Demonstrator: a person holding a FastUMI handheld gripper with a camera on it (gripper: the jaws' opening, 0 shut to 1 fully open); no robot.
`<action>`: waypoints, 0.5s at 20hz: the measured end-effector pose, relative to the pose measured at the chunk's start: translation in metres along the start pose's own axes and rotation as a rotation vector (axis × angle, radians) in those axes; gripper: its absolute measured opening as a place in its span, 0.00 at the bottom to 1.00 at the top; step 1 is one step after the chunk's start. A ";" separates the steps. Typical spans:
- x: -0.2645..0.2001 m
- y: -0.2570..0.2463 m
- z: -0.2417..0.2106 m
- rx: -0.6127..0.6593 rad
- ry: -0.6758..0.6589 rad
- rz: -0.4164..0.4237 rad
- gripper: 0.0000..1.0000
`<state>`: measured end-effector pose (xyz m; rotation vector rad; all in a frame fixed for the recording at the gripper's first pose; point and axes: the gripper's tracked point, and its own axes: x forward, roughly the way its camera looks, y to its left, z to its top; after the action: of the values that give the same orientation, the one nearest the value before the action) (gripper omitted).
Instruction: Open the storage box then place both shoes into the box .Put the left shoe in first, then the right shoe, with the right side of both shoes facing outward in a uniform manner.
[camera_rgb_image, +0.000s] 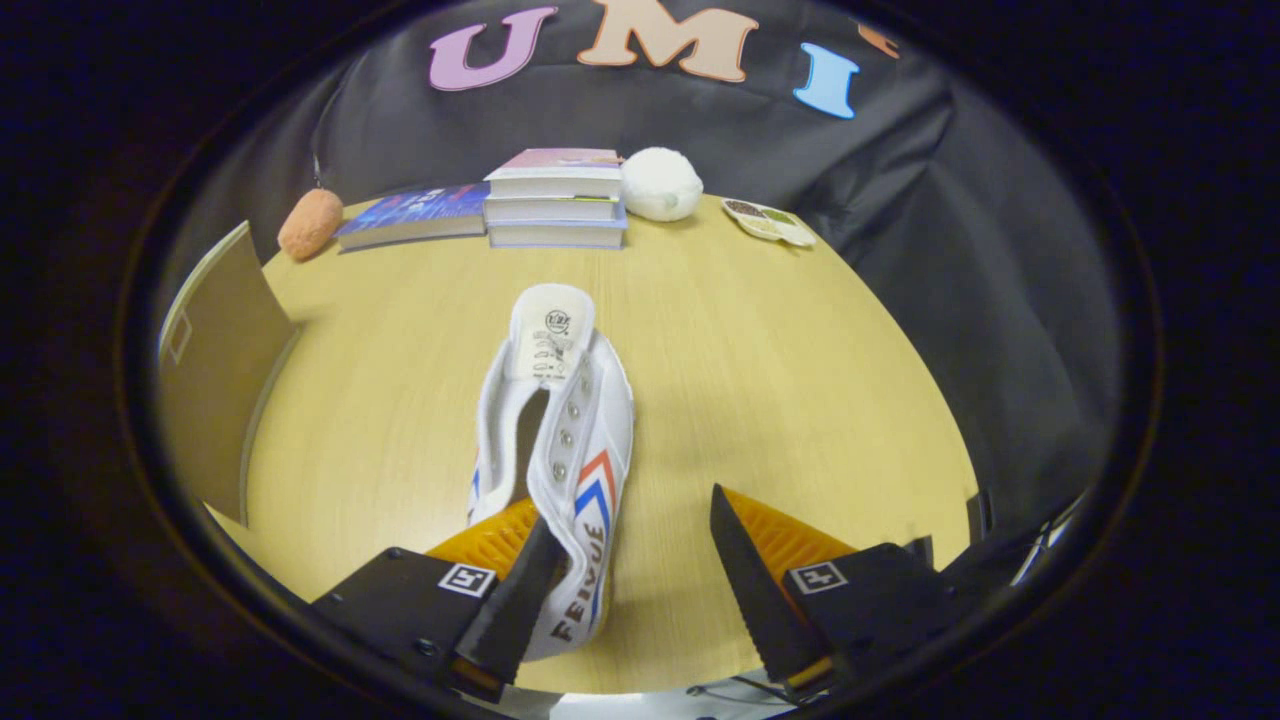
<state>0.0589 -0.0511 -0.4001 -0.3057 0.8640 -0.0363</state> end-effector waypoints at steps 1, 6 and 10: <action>0.005 0.003 0.002 0.006 0.000 0.011 0.87; 0.023 0.026 0.010 0.132 0.009 0.124 0.56; 0.024 0.022 0.009 0.197 0.050 0.144 0.25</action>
<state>0.0795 -0.0312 -0.4189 -0.0584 0.9228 0.0045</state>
